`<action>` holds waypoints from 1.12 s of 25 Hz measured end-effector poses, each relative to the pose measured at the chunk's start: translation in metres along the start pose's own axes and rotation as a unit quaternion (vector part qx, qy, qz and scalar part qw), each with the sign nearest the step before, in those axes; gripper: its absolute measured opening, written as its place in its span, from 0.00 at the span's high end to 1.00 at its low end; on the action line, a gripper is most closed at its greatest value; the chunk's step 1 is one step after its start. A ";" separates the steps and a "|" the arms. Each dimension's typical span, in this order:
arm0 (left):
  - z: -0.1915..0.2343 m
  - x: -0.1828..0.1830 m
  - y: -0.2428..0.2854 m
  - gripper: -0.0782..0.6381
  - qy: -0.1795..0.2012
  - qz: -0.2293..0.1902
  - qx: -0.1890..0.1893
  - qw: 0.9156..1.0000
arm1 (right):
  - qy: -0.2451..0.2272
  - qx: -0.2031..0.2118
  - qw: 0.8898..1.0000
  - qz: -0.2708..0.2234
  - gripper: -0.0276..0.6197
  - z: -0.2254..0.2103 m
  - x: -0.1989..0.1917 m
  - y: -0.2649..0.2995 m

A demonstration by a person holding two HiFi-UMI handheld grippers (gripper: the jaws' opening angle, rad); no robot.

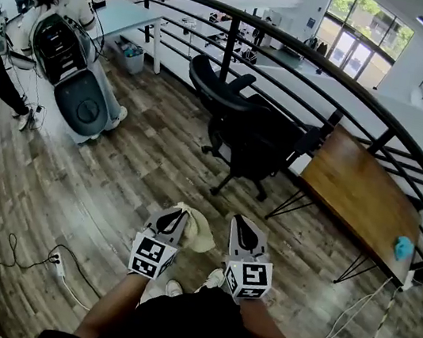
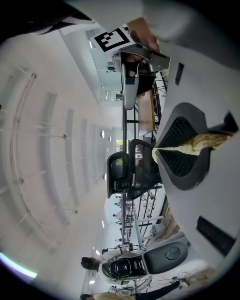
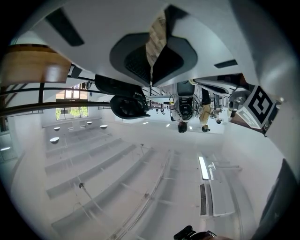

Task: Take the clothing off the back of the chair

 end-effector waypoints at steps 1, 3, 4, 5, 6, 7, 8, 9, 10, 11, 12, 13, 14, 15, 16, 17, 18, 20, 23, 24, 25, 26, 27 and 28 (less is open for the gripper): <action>0.000 0.002 0.000 0.86 0.002 -0.002 0.002 1.000 | -0.001 0.001 1.000 -0.001 0.92 0.000 0.001 0.001; 0.001 0.003 -0.001 0.86 0.010 -0.009 0.008 1.000 | -0.004 0.001 1.000 -0.003 0.92 0.001 0.003 0.001; 0.002 0.003 -0.002 0.86 0.013 -0.015 0.011 1.000 | -0.005 0.001 1.000 -0.004 0.92 0.002 0.003 0.001; 0.003 0.003 -0.002 0.86 0.015 -0.021 0.012 1.000 | -0.006 0.000 1.000 -0.004 0.92 0.002 0.003 0.002; 0.005 0.005 -0.003 0.86 0.015 -0.025 0.013 0.999 | -0.006 0.000 1.000 -0.004 0.92 0.002 0.003 0.003; 0.006 0.008 -0.003 0.86 0.014 -0.028 0.013 0.999 | -0.006 0.000 1.000 -0.005 0.92 0.002 0.004 0.005; 0.007 0.011 -0.002 0.86 0.015 -0.031 0.013 0.999 | -0.006 -0.001 1.000 -0.006 0.92 0.001 0.006 0.006; 0.008 0.016 -0.002 0.86 0.015 -0.034 0.013 0.999 | -0.006 -0.001 1.000 -0.008 0.92 0.000 0.009 0.007; 0.008 0.020 -0.002 0.86 0.016 -0.036 0.012 0.999 | -0.007 -0.001 1.000 -0.011 0.92 -0.001 0.012 0.007; 0.008 0.024 -0.002 0.86 0.018 -0.038 0.011 0.999 | -0.008 -0.001 1.000 -0.015 0.92 -0.002 0.015 0.007; 0.009 0.027 -0.001 0.86 0.021 -0.041 0.012 0.999 | -0.009 -0.002 1.000 -0.019 0.92 -0.003 0.019 0.008; 0.010 0.029 0.001 0.86 0.024 -0.043 0.013 0.999 | -0.010 -0.003 1.000 -0.023 0.92 -0.004 0.021 0.008; 0.012 0.030 0.002 0.86 0.026 -0.045 0.015 0.999 | -0.010 -0.004 1.000 -0.026 0.92 -0.005 0.023 0.009; 0.013 0.030 0.003 0.86 0.026 -0.047 0.015 0.998 | -0.010 -0.003 1.000 -0.027 0.92 -0.005 0.024 0.010; 0.013 0.031 0.004 0.86 0.026 -0.048 0.016 0.998 | -0.012 -0.002 1.000 -0.026 0.92 -0.005 0.025 0.011; 0.014 0.031 0.004 0.86 0.025 -0.050 0.016 0.998 | -0.015 -0.001 1.000 -0.026 0.92 -0.004 0.025 0.012; 0.015 0.030 0.004 0.86 0.024 -0.050 0.016 0.998 | -0.019 0.001 0.999 -0.026 0.92 -0.003 0.025 0.013; 0.017 0.030 0.004 0.86 0.024 -0.051 0.015 0.998 | -0.028 0.003 0.999 -0.027 0.92 -0.001 0.025 0.015; 0.020 0.030 0.005 0.86 0.014 -0.051 0.007 0.999 | -0.039 0.002 0.999 -0.027 0.92 0.002 0.024 0.020; 0.021 0.030 0.005 0.86 0.011 -0.050 0.005 0.999 | -0.042 0.003 0.999 -0.026 0.92 0.003 0.024 0.022; 0.022 0.030 0.005 0.86 0.009 -0.051 0.004 0.999 | -0.043 0.004 0.999 -0.027 0.92 0.004 0.024 0.023; 0.024 0.029 0.005 0.86 0.010 -0.052 0.004 0.999 | -0.044 0.005 0.999 -0.027 0.92 0.005 0.024 0.025; 0.025 0.029 0.005 0.86 0.010 -0.053 0.005 0.999 | -0.044 0.005 0.999 -0.027 0.92 0.006 0.024 0.026; 0.026 0.029 0.005 0.86 0.012 -0.054 0.006 0.998 | -0.044 0.005 0.999 -0.026 0.92 0.006 0.024 0.027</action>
Point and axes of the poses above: the fingertips, and each gripper's own axes: y forward along the fingers, z to its left, x out of its top, the point moved 5 cm from there along -y, backward along the fingers, and after that the axes turned 12 degrees about z, right-handed, at the moved point
